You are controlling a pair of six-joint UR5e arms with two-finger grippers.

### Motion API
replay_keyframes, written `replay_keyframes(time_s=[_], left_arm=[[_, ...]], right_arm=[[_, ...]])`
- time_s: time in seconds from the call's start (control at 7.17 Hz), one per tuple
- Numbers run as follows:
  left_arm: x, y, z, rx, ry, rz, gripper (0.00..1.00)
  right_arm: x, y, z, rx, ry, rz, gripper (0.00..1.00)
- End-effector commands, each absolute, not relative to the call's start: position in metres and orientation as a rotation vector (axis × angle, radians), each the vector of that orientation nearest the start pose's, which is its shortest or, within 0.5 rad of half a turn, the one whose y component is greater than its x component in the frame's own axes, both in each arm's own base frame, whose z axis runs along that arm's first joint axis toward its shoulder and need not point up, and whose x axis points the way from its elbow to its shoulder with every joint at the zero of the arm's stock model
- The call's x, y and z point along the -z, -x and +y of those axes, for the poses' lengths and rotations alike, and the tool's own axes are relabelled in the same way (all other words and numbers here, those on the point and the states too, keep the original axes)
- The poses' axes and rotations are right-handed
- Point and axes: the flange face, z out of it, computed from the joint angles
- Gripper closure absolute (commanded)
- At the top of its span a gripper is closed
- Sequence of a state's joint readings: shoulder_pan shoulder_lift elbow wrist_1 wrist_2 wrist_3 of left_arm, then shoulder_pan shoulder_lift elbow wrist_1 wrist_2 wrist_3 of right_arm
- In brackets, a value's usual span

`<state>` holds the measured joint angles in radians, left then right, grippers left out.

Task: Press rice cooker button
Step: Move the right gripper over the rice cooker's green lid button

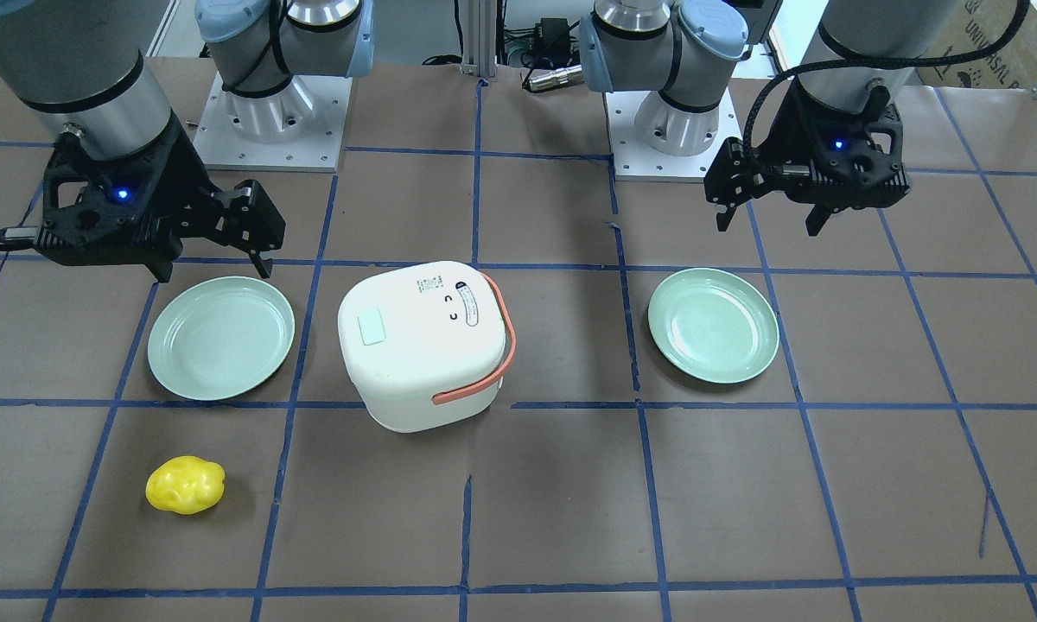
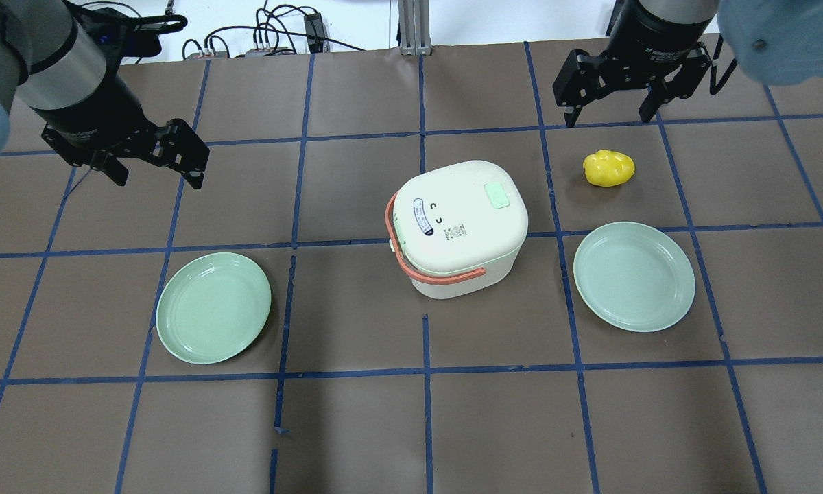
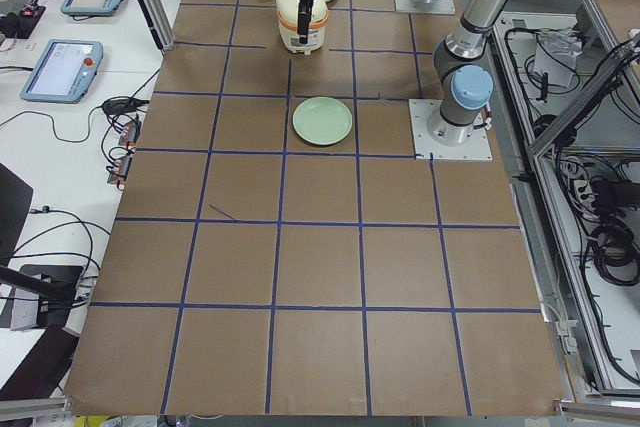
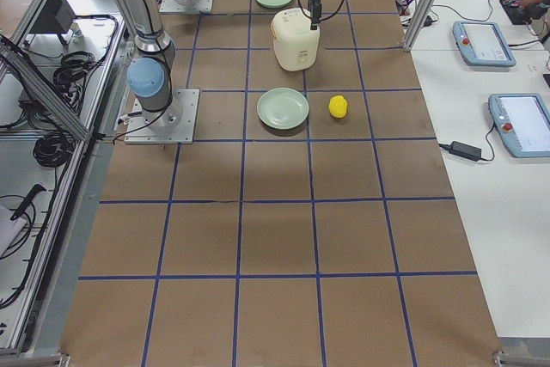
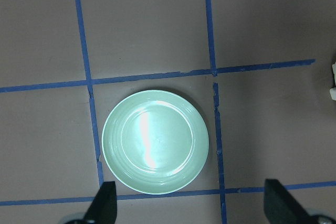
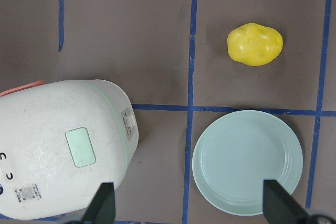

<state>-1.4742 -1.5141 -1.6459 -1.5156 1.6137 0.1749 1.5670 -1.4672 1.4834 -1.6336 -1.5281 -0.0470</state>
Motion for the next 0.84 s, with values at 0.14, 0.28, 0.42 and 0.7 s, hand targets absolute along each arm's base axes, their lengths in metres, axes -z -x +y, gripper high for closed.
replay_keyframes(time_s=[0.14,0.28,0.42,0.7], left_arm=[[-0.484,0.083,-0.482,0.047,-0.120,3.091,0.00],[-0.484,0.083,-0.482,0.047,-0.120,3.091,0.00],[-0.484,0.083,-0.482,0.047,-0.120,3.091,0.00],[-0.484,0.084,-0.481,0.047,-0.122,3.091,0.00]], right_arm=[[-0.474,-0.136,-0.538,0.044,0.070,3.097,0.00],[-0.473,-0.138,-0.537,0.042,0.072,3.089,0.00],[-0.475,-0.147,-0.535,0.048,0.086,3.088,0.00],[-0.472,-0.207,-0.519,0.047,-0.084,3.096,0.03]])
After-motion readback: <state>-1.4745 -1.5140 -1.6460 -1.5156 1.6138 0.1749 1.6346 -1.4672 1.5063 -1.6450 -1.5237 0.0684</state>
